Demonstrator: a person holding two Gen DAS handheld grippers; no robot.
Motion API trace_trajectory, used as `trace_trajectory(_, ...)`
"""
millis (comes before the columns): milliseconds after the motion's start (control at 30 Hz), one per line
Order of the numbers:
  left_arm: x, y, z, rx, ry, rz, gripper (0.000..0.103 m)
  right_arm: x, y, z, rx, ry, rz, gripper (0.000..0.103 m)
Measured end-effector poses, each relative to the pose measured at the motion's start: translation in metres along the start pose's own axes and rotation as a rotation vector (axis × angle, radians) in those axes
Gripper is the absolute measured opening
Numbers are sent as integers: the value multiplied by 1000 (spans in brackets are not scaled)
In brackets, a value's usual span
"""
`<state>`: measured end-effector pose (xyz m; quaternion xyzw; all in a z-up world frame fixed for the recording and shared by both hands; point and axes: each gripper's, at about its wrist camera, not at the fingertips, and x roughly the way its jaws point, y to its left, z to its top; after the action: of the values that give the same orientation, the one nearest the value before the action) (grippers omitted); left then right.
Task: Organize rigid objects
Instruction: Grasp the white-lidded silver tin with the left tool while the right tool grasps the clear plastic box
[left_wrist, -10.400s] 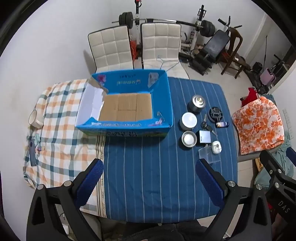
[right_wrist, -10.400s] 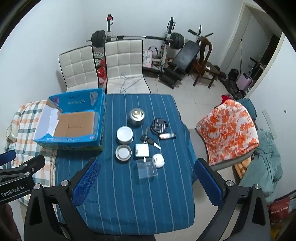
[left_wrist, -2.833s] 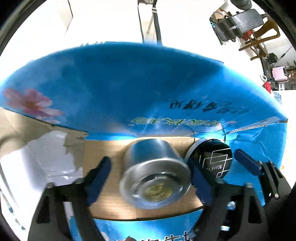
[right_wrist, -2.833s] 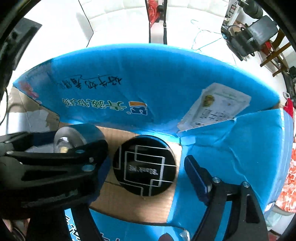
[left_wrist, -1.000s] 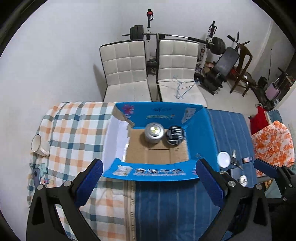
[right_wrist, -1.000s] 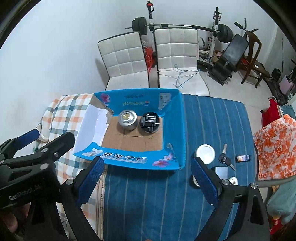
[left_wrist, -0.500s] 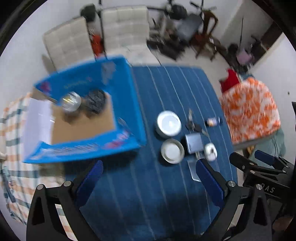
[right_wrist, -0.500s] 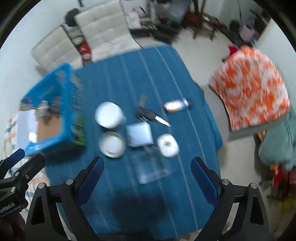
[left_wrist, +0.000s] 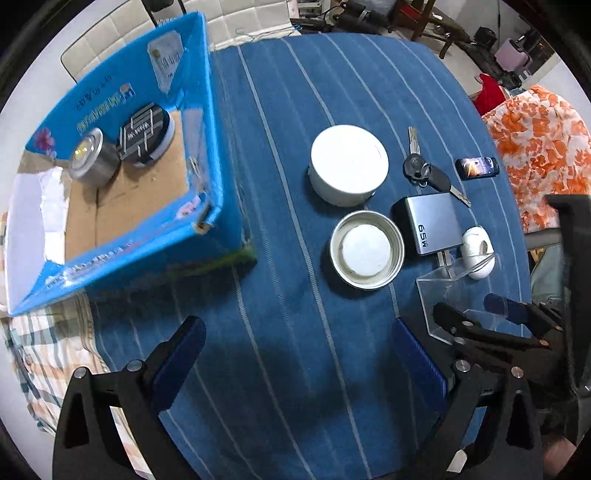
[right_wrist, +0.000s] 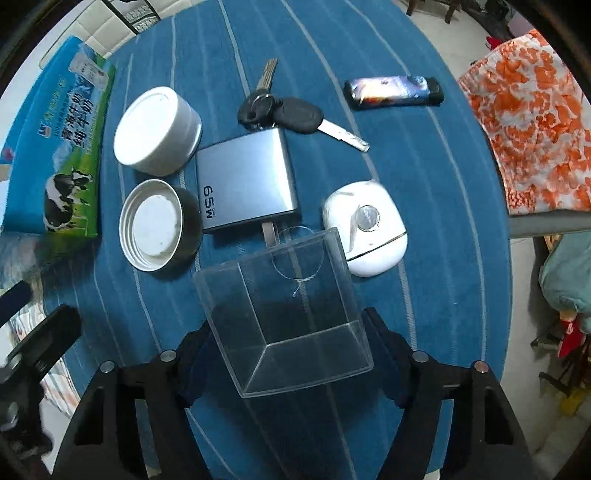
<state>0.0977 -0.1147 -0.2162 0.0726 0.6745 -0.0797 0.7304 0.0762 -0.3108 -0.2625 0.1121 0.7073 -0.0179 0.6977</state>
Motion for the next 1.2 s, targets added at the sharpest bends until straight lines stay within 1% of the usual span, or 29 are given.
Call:
trace_trajectory(133,13,-10,4,-41,21,-54,103,-21,-24,-6,30,-28,-34,72)
trace_trajectory(233,23,-22,12,-61,26,-73,103,-33,-40,-6,59,-43,-65,72)
trace_trajectory(367,44,-34,26,-71,52,-57,103,-27,-58,-1,92,-28,-85,71)
trace_trajectory(533,63,-41,41,-68,72,-35,103,-26,-50,6,86,-28,-88,67)
trace_trajectory(567,62,-42,43,-69,56,-52,103,-24,-49,7,88,-24,-87,67)
trace_trajectory(600,62,-44,45,-65,52,-47,103,-23,-48,7,92,-23,-90,67)
trace_trajectory(667,59,-46,46,-48,43,-64,93,-21,-47,9,91,-25,-95,67)
trace_trajectory(733,54,-49,46,-45,33,-86,69,-21,-48,10,94,-21,-94,67)
trace_trajectory(767,51,-49,46,-36,26,-78,61,-21,-48,11,96,-19,-93,67)
trace_trajectory(800,51,-51,46,-23,31,-53,44,-21,-49,11,102,-16,-89,67)
trace_trajectory(833,52,-50,46,-14,36,-48,42,-20,-51,12,104,-13,-85,67)
trace_trajectory(867,52,-47,45,-26,35,-66,42,-20,-51,12,106,-11,-84,67)
trace_trajectory(900,52,-43,45,-41,41,-85,45,-20,-51,11,108,-10,-83,67)
trace_trajectory(967,55,-32,44,-75,52,-103,55,-19,-53,11,108,-8,-82,67)
trace_trajectory(1000,57,-30,44,-81,62,-96,65,-18,-53,10,109,-6,-81,67)
trace_trajectory(1033,59,-28,44,-86,70,-91,71,-18,-53,9,111,-5,-77,67)
trace_trajectory(1167,53,-18,36,-117,67,-140,71,-14,-56,4,125,11,-51,67)
trace_trajectory(1200,50,-17,34,-112,61,-149,75,-13,-56,3,128,18,-44,67)
